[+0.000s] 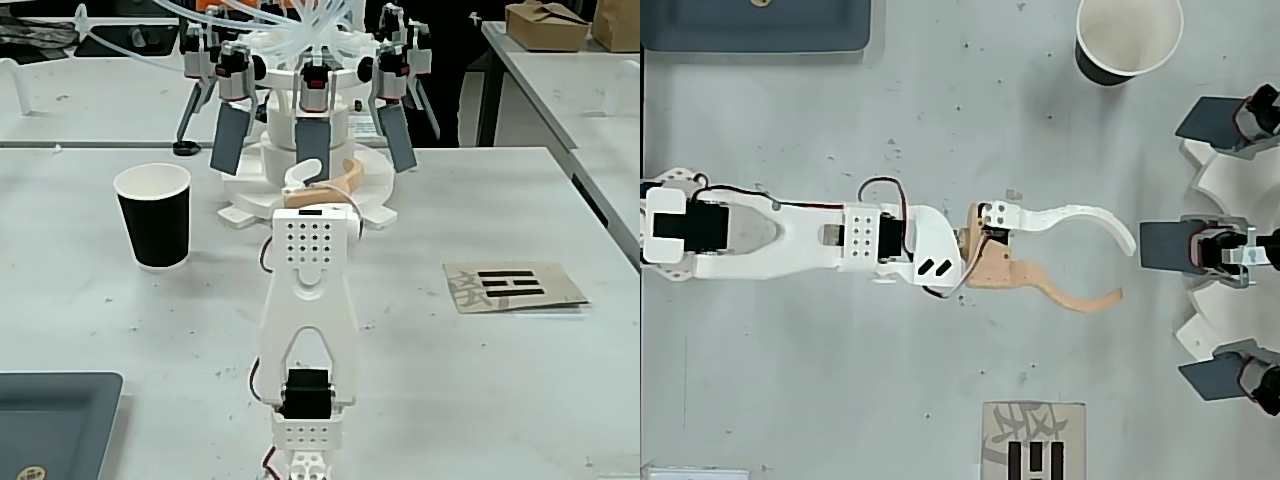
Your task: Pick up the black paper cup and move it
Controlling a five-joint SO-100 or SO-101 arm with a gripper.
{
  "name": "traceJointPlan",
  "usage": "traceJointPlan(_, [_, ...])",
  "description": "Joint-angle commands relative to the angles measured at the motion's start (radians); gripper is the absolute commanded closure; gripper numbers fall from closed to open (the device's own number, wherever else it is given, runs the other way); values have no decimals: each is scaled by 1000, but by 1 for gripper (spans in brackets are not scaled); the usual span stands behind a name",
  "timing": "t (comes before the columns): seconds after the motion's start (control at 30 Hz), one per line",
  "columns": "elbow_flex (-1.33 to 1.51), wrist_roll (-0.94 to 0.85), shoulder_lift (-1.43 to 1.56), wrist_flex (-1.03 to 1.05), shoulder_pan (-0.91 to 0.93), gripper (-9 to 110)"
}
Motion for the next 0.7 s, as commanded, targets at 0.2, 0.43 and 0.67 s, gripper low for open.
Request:
traceJointPlan(0.2, [144, -9, 115, -57, 2, 94])
traceJointPlan(0.43, [166, -11, 127, -84, 2, 94])
traceJointPlan(0.67, [284, -11, 218, -127, 2, 93])
